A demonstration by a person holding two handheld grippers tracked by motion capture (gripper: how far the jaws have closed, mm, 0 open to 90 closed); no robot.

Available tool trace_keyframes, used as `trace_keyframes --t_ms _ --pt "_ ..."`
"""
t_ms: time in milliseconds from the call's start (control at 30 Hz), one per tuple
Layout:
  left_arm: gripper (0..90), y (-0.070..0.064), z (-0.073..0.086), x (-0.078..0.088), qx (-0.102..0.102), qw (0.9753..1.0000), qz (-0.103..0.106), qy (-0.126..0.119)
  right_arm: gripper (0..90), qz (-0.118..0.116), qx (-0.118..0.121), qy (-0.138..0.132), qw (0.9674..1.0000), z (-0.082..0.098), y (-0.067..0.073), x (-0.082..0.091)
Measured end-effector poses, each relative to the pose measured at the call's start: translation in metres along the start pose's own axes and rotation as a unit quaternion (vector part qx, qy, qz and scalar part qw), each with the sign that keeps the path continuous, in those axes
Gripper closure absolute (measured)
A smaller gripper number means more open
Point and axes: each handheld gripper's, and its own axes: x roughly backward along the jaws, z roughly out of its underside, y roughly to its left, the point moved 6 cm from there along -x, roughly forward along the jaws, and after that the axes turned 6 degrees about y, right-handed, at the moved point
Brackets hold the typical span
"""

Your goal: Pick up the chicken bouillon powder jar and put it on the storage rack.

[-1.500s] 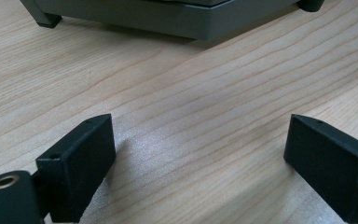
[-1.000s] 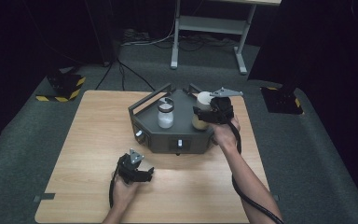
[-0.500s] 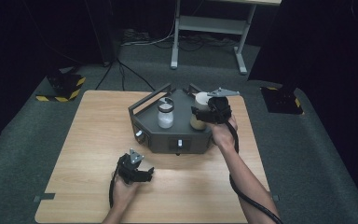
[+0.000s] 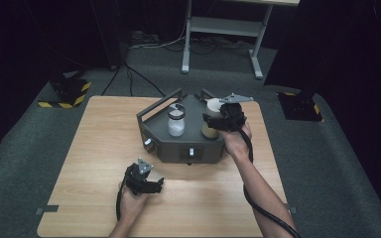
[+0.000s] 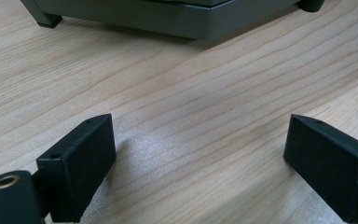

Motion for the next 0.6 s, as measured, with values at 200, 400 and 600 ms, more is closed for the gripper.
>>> trace_keyframes --t_ms 200,400,600 --pt "8.9 0.0000 0.0000 0.0000 0.000 1.0000 0.000 0.000 34.8 0.000 0.001 0.000 1.0000 0.0002 -0.0001 -0.0018" --pt "8.9 0.0000 0.0000 0.0000 0.000 1.0000 0.000 0.000 34.8 -0.003 0.000 -0.002 1.0000 0.0013 -0.0006 -0.0017" --pt "8.9 0.0000 0.0000 0.0000 0.000 1.0000 0.000 0.000 34.7 -0.006 0.000 -0.006 1.0000 0.0031 -0.0020 -0.0022"
